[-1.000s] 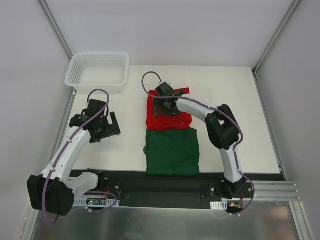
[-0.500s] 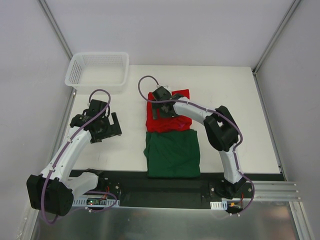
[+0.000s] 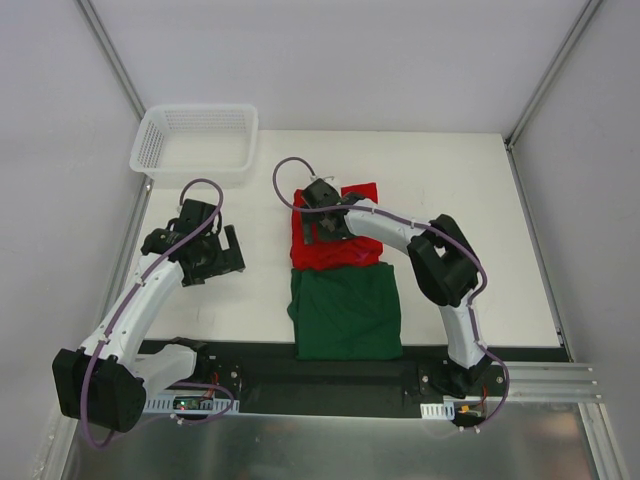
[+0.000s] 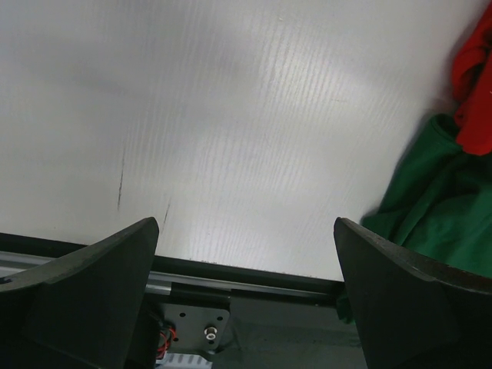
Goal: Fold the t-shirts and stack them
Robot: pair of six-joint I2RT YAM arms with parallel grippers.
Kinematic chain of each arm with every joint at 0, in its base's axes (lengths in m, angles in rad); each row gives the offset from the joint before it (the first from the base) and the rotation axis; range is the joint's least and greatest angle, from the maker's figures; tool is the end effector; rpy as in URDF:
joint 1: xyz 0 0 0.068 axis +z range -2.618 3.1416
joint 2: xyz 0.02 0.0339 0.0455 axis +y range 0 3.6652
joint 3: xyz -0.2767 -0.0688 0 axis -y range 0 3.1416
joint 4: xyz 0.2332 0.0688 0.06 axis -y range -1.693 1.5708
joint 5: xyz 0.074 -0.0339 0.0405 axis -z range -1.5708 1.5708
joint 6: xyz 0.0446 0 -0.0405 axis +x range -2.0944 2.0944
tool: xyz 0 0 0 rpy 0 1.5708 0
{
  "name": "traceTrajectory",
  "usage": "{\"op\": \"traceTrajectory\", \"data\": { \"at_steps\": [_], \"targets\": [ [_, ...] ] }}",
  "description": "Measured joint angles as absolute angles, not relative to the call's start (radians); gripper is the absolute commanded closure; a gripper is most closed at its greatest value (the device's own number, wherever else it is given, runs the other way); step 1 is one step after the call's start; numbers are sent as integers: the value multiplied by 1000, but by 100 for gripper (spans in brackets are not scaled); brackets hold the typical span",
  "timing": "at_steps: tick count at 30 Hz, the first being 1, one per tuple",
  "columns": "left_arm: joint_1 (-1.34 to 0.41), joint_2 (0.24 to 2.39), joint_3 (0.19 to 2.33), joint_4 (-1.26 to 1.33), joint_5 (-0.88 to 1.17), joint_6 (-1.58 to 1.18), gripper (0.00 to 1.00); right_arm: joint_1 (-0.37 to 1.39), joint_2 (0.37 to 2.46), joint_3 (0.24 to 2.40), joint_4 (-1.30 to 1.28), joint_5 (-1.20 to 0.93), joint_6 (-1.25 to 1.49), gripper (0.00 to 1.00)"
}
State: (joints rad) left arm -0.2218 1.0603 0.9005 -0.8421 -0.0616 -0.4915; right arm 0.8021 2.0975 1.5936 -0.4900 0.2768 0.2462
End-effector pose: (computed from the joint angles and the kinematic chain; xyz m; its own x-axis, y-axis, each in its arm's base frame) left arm 0.1844 -0.0388 0.2772 -0.8129 -0.2996 -0.4994 -0.2228 0.9523 -0.2085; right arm 0.3258 0.3193 0.1947 -0.7084 -0.3952 -0.5848 -0.4281 0.8993 -0.0892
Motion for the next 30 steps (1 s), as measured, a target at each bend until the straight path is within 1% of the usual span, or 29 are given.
{"op": "traceTrajectory", "data": {
  "at_steps": [13,19,24,27,30],
  "targets": [
    [-230,1051,900,-842,-61,-492,1,780,2137,1682,-578,233,276,4],
    [-230,1051,900,-842,-54,-498,1,776,2133,1681,-580,228,280,4],
    [-251,1051,902,-843,-34,-506,1,779,2070,1630,-575,227,280,4],
    [-276,1052,926,-847,-31,-506,1,785,2012,1628,-627,232,268,4],
    [-290,1062,978,-850,-30,-506,1,789,1908,1634,-689,261,233,4]
  ]
}}
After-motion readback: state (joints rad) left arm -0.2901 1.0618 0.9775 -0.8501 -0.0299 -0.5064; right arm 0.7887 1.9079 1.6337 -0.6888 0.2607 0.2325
